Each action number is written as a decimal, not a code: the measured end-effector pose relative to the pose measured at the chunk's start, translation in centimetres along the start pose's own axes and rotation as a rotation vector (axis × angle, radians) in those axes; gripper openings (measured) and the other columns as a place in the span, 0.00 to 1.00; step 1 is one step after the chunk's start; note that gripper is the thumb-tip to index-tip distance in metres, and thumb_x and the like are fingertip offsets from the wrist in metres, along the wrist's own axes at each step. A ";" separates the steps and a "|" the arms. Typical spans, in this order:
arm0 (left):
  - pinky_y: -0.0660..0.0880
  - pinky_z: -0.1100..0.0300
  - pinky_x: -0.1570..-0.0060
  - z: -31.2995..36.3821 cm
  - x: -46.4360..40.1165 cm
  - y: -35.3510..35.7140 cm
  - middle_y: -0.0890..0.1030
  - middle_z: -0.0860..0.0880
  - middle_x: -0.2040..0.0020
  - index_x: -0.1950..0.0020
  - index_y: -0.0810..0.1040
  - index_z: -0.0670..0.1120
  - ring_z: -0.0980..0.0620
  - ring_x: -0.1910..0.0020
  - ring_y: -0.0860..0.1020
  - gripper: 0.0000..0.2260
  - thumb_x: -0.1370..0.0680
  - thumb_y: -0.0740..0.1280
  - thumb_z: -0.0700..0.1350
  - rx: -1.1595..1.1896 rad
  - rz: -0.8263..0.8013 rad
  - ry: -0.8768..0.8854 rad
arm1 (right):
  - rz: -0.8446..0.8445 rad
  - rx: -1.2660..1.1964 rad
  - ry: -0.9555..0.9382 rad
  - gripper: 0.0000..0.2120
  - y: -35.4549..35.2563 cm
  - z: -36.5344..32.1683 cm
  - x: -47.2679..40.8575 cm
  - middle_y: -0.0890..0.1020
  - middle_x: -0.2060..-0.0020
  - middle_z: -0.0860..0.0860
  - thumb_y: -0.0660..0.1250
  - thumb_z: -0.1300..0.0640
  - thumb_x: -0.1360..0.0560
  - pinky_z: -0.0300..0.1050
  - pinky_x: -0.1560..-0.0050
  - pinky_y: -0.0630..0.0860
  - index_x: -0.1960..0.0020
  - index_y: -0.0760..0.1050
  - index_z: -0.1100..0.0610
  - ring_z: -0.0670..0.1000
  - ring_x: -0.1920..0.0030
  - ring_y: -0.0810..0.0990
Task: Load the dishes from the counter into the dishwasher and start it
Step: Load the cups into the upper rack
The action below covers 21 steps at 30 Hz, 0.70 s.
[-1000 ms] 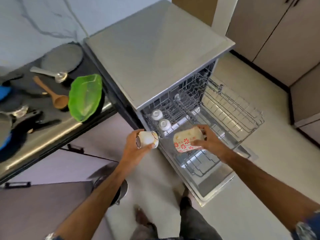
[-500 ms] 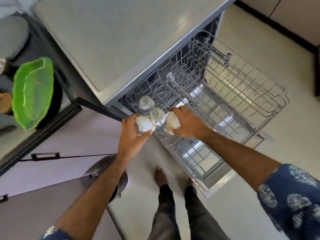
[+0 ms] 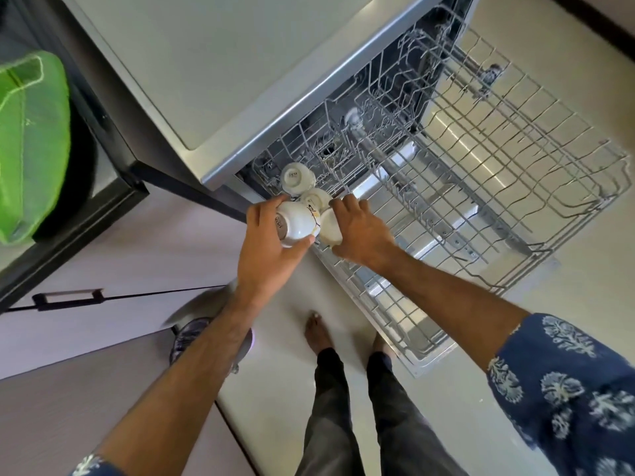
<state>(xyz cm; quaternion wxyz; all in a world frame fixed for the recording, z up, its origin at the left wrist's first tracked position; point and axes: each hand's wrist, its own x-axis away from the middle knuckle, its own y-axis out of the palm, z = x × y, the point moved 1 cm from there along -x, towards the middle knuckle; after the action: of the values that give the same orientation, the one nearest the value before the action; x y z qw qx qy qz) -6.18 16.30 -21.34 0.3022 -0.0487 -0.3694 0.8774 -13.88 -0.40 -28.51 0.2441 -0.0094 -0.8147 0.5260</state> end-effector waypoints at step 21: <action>0.72 0.47 0.37 6.2 -1.0 6.8 0.73 0.45 0.34 0.18 0.48 0.49 0.46 0.35 0.72 0.55 0.34 0.81 0.53 -0.351 -0.406 0.379 | -0.036 -1.003 -0.143 0.39 -3.6 6.8 8.7 0.72 0.33 0.47 0.77 0.64 0.30 0.36 0.39 0.75 0.25 0.62 0.51 0.41 0.34 0.73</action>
<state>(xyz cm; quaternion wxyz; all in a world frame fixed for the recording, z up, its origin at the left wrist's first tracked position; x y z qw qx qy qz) -10.62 8.22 -21.60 0.5213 -0.1878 -0.4545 0.6975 -23.44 -5.47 -24.31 0.1622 -0.0757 -0.9817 0.0652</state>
